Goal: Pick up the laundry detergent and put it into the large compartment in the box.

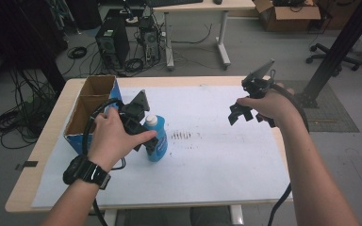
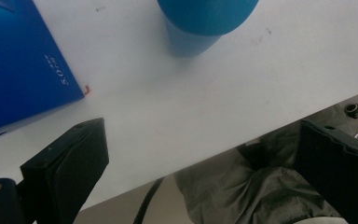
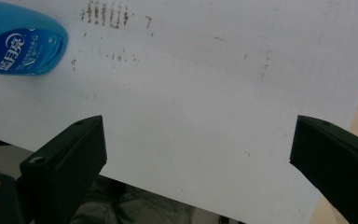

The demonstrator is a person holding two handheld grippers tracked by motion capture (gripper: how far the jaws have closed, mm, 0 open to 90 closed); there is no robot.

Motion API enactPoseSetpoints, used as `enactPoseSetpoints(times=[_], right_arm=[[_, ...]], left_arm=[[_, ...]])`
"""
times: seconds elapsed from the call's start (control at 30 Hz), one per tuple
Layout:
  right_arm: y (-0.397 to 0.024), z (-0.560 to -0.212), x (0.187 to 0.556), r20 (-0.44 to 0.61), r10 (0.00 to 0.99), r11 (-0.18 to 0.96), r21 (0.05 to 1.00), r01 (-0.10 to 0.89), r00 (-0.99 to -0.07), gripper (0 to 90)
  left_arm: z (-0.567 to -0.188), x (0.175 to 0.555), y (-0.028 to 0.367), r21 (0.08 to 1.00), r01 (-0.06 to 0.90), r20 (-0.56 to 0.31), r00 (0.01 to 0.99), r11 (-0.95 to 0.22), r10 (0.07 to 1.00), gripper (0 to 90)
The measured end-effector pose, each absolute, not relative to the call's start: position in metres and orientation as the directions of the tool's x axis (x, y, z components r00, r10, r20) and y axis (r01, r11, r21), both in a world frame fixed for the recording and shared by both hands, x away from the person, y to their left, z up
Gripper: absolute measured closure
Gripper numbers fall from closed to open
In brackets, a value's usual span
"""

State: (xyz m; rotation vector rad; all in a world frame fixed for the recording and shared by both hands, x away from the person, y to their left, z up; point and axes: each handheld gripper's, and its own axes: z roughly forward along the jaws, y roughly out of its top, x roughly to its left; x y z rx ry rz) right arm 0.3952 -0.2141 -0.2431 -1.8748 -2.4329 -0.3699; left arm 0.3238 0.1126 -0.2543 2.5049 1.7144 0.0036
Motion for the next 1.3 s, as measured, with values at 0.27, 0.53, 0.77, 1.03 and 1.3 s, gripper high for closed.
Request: enactPoseSetpoints(times=[0.27, 0.53, 0.77, 1.03, 1.3], right_arm=[[-0.215, -0.240, 0.396, 0.179, 0.948, 0.236, 0.161, 0.958, -0.263, 3.8], [-0.215, -0.243, 0.397, 0.170, 0.949, 0.238, 0.160, 0.958, -0.264, 3.8], [-0.216, -0.246, 0.400, 0.175, 0.947, 0.242, 0.156, 0.958, -0.268, 3.9], [-0.216, -0.244, 0.402, 0.170, 0.947, 0.249, 0.153, 0.956, -0.274, 3.9], [-0.220, -0.245, 0.404, 0.173, 0.946, 0.250, 0.150, 0.957, -0.274, 3.9]], left_arm=[[-0.252, 0.325, 0.111, 0.085, 0.928, -0.054, 0.367, -0.362, 0.929, 3.9], [-0.246, 0.327, 0.109, 0.097, 0.929, -0.053, 0.363, -0.357, 0.930, 3.9], [-0.238, 0.338, 0.106, 0.098, 0.930, -0.050, 0.359, -0.353, 0.932, 3.9], [-0.230, 0.352, 0.100, 0.114, 0.930, -0.062, 0.357, -0.348, 0.932, 3.9], [-0.230, 0.364, 0.093, 0.112, 0.931, -0.065, 0.355, -0.346, 0.933, 3.9]])
